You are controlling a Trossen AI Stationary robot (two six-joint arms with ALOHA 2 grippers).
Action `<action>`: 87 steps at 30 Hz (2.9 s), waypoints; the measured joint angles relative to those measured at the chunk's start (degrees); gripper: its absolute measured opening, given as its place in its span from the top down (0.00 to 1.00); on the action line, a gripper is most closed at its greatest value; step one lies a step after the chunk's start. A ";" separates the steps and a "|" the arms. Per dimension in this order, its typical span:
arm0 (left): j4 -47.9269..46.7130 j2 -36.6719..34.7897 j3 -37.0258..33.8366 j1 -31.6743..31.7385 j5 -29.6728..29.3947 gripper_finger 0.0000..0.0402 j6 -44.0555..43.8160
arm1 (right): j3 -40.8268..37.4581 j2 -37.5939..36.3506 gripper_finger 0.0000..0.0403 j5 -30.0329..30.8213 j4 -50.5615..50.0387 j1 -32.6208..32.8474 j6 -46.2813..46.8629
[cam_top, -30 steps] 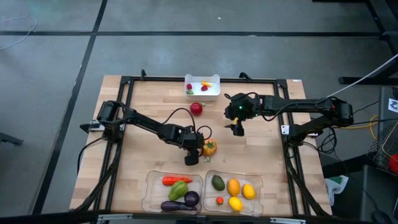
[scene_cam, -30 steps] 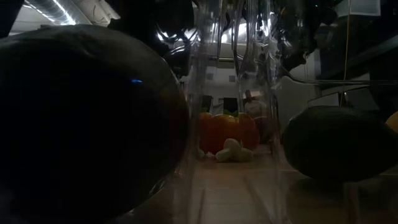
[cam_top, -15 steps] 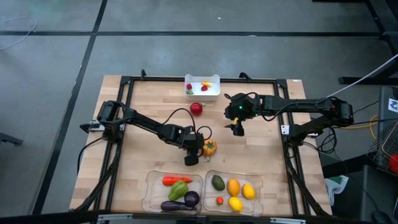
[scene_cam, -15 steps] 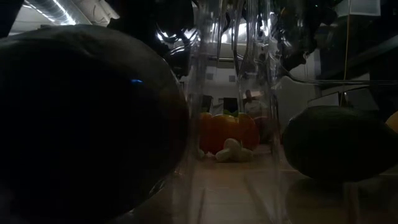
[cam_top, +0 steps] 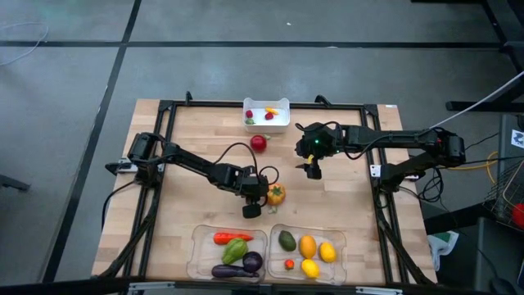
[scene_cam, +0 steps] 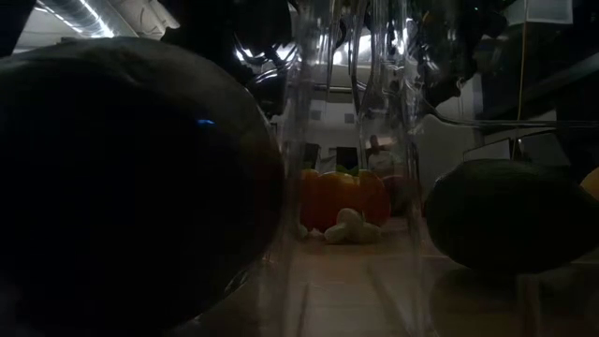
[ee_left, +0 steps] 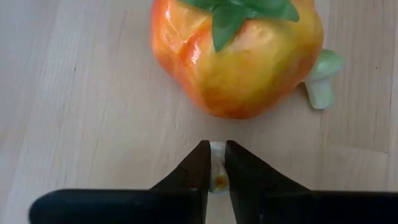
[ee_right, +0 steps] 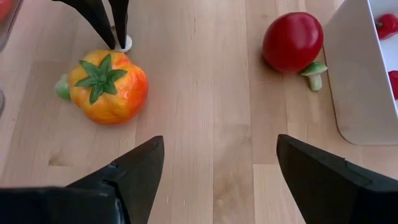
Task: Sort produce into baskets
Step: Put the mushroom into the white bin
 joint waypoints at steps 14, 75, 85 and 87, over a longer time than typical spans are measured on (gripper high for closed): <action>0.00 0.00 0.00 0.00 0.00 0.92 0.02 | 0.00 0.00 0.24 0.00 0.00 0.00 0.00; 12.59 -11.02 0.00 38.71 -0.10 0.92 -1.72 | -0.02 0.00 0.24 0.00 0.08 -0.02 0.00; 12.28 -11.02 0.00 39.82 0.02 0.92 -2.93 | -0.02 0.00 0.24 0.00 0.08 0.00 -0.01; 12.28 -11.02 0.00 39.82 0.02 0.92 -2.72 | -0.02 0.00 0.24 0.00 0.08 -0.02 0.00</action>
